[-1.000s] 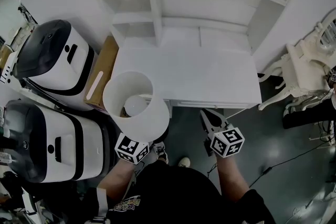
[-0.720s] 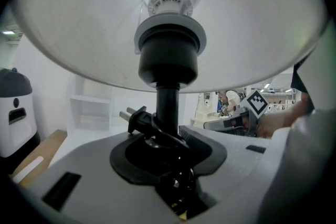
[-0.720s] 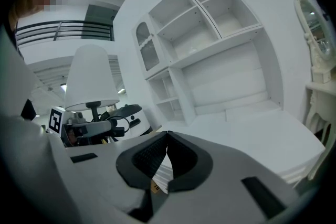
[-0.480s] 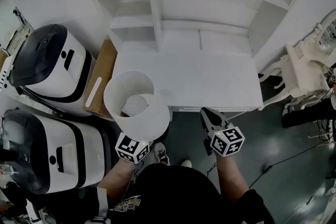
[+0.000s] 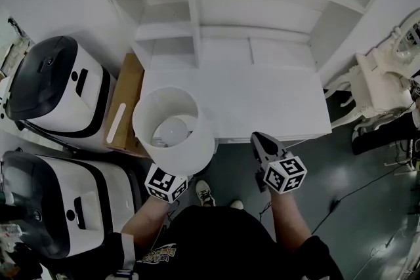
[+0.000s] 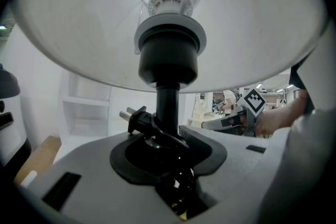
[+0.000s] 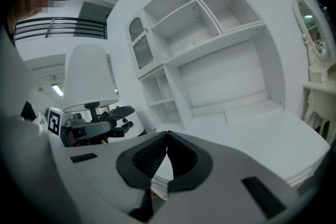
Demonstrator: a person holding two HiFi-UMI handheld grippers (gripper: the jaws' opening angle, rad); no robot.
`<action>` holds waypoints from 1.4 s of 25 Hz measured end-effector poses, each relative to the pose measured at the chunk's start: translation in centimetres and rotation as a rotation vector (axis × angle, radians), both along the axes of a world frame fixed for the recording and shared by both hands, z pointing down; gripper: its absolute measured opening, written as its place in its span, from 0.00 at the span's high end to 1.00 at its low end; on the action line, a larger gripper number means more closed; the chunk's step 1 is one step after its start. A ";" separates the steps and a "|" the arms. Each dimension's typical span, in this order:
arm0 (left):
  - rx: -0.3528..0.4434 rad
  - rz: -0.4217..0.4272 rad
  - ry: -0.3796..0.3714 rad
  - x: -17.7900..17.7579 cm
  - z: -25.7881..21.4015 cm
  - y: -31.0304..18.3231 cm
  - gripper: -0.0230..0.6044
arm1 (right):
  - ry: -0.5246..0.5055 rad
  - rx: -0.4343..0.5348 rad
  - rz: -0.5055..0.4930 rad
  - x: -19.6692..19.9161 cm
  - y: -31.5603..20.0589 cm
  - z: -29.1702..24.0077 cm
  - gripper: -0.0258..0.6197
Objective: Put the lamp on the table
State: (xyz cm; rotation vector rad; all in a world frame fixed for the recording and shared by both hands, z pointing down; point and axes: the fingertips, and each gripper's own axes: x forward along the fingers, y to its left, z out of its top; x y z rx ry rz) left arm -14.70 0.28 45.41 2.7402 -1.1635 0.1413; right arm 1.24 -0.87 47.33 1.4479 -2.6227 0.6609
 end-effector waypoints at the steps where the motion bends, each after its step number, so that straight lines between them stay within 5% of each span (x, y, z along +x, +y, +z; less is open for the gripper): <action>1: 0.001 0.007 0.000 -0.2 0.1 -0.3 0.74 | 0.001 0.000 0.006 -0.2 -0.2 0.0 0.92; 17: 0.012 0.084 0.013 -1.4 -0.2 -2.8 0.74 | 0.034 0.033 0.074 -1.6 -1.6 -1.2 0.92; 35: 0.009 -0.002 0.004 3.0 -0.8 -4.9 0.74 | 0.038 0.036 -0.016 3.0 -5.0 -1.7 0.92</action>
